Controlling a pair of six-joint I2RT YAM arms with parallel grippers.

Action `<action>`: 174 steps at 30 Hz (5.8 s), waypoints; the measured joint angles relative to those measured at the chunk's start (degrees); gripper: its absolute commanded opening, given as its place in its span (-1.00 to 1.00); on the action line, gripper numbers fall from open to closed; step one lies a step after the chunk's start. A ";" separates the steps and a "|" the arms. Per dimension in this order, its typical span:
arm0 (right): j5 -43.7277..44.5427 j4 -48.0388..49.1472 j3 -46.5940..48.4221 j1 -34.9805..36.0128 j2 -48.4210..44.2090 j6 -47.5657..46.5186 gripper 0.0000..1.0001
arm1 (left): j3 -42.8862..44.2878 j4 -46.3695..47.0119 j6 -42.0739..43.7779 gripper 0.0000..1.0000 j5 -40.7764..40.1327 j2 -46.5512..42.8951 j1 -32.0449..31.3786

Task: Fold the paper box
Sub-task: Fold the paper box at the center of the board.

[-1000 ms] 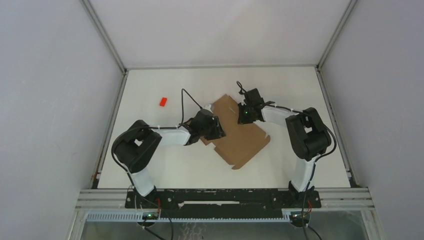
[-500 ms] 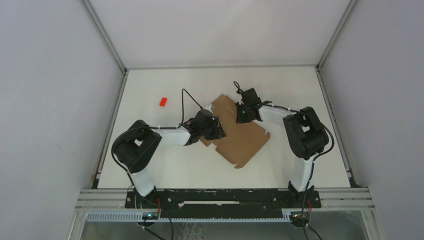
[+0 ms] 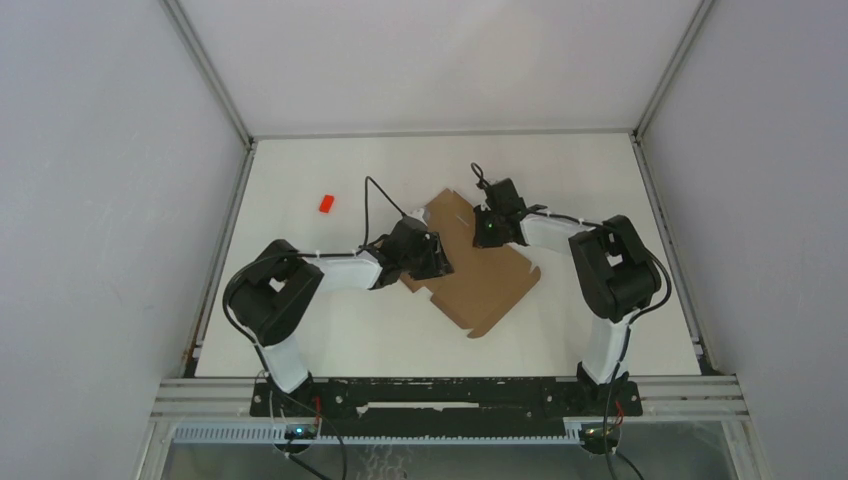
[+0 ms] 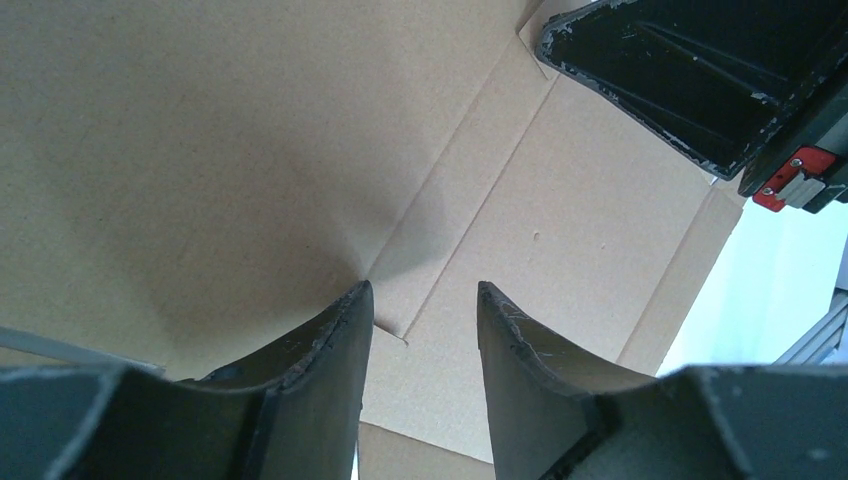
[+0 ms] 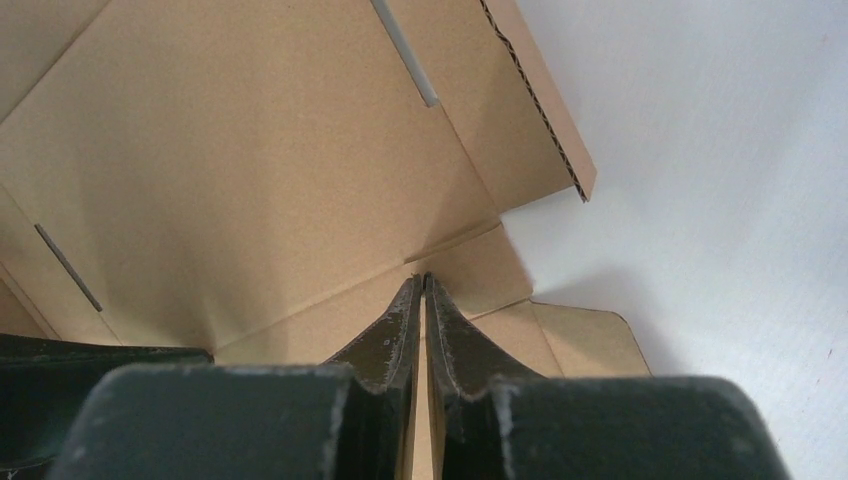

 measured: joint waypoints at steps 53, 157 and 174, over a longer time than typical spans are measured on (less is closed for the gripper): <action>2.71 7.93 -18.86 5.60 -13.31 11.82 -0.66 | -4.68 -2.67 4.46 0.24 7.21 -10.86 7.67; 5.99 8.24 -17.00 8.33 -11.30 12.57 -0.58 | -0.55 -21.77 6.54 -0.29 -14.36 -7.78 4.90; 7.98 6.19 -16.31 9.49 -11.56 12.66 -0.50 | 3.63 -28.68 7.61 -0.29 -19.04 -5.44 2.67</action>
